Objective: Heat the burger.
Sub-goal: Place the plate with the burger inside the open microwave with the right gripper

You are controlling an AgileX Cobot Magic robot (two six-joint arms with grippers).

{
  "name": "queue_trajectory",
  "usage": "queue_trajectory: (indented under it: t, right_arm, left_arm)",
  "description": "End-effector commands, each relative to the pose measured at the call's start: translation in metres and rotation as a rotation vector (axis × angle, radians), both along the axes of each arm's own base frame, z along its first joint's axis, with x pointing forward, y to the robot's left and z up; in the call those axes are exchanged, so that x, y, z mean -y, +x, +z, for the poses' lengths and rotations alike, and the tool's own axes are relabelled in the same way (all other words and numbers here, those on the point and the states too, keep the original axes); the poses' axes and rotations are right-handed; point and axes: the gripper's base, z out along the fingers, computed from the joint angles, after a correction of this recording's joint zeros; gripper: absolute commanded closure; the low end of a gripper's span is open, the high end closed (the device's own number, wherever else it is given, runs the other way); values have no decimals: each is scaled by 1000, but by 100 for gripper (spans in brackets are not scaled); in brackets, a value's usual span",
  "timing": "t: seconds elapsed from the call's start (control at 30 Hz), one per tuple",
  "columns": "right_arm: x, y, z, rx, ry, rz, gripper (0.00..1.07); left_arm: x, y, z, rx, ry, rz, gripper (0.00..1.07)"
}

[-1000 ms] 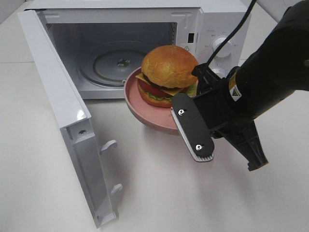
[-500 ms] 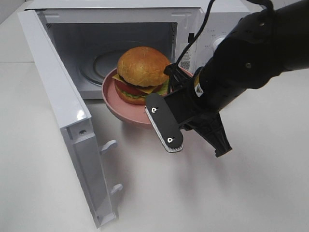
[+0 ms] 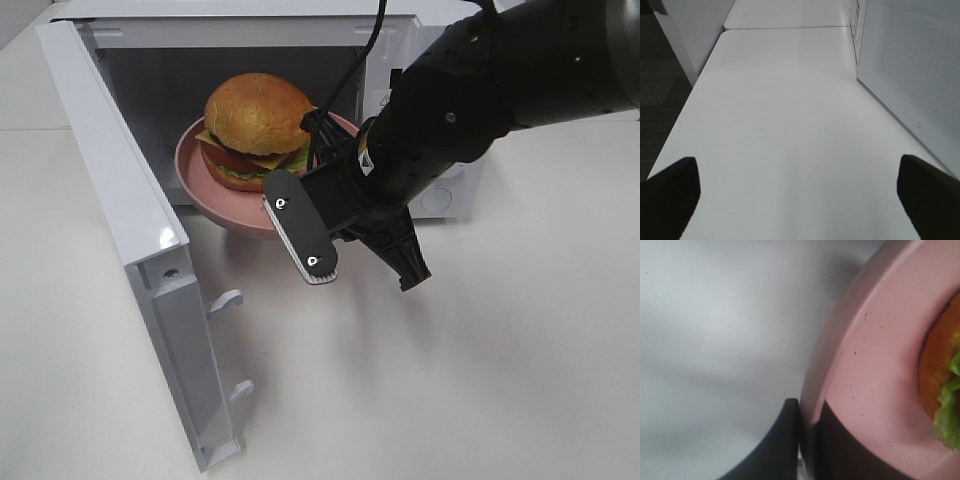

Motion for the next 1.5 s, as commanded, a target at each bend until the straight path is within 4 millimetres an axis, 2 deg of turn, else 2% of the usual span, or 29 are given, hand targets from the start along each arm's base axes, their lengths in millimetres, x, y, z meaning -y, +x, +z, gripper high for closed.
queue_trajectory:
  t: [0.03,0.57,1.3,1.5]
  right_arm:
    - [-10,9,13,73,66,31,107]
    - [-30,31,5,57,67,9,107]
    - [-68,77,4,53,35,-39,107]
    - [-75,83,3,51,51,-49,107]
  left_arm:
    - [0,-3,0,25,3,0,1]
    - [0,-3,0,25,3,0,1]
    - [0,-3,0,25,3,0,1]
    - [0,-3,0,25,3,0,1]
